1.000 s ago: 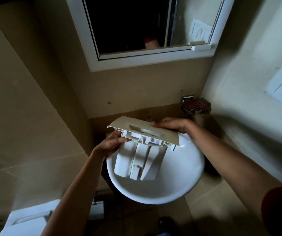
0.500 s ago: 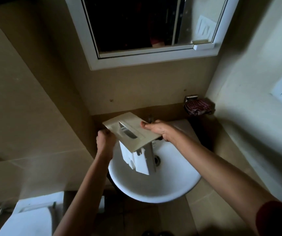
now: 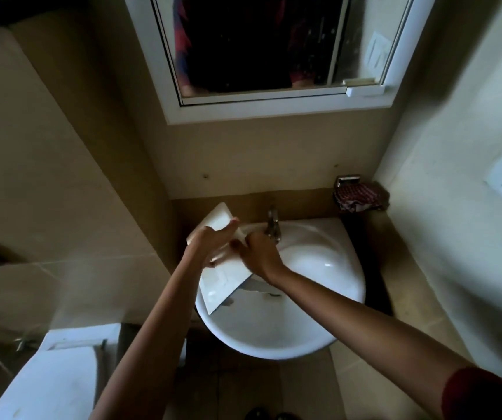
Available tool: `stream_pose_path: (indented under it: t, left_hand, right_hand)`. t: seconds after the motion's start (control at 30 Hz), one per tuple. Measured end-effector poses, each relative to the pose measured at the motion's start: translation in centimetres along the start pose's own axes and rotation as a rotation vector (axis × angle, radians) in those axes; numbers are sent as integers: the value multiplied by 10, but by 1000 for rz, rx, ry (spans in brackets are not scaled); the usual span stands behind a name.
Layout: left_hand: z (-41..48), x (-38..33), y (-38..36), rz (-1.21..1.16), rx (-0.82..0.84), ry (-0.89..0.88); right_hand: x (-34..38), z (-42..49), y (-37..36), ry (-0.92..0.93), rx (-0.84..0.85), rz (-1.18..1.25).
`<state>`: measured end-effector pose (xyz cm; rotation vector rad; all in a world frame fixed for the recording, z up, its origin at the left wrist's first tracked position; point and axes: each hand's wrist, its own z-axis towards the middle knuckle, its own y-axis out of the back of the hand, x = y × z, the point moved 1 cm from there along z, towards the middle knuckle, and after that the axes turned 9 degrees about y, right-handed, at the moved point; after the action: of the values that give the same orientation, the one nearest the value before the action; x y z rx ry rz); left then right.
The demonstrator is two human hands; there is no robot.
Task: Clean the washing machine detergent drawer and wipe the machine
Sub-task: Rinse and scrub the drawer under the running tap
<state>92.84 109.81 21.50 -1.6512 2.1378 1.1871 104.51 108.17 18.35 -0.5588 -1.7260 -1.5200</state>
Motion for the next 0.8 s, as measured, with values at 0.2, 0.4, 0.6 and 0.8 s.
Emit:
stream_pose_path:
  t: [0.2,0.4,0.6,0.8]
  left_hand:
    - [10,11,-9,-39,63,122]
    - [1,10,3,27,-159,-67]
    - [-20,7,3,144,-155,-329]
    - [-26,15,-16,370,-116,-549]
  right_hand:
    - [7,-9,1,169,109,43]
    - [-17,-2,47,-38,559,205]
    - [-82,23,73,-118,-69,37]
    - [-78,28,71,174,9,93]
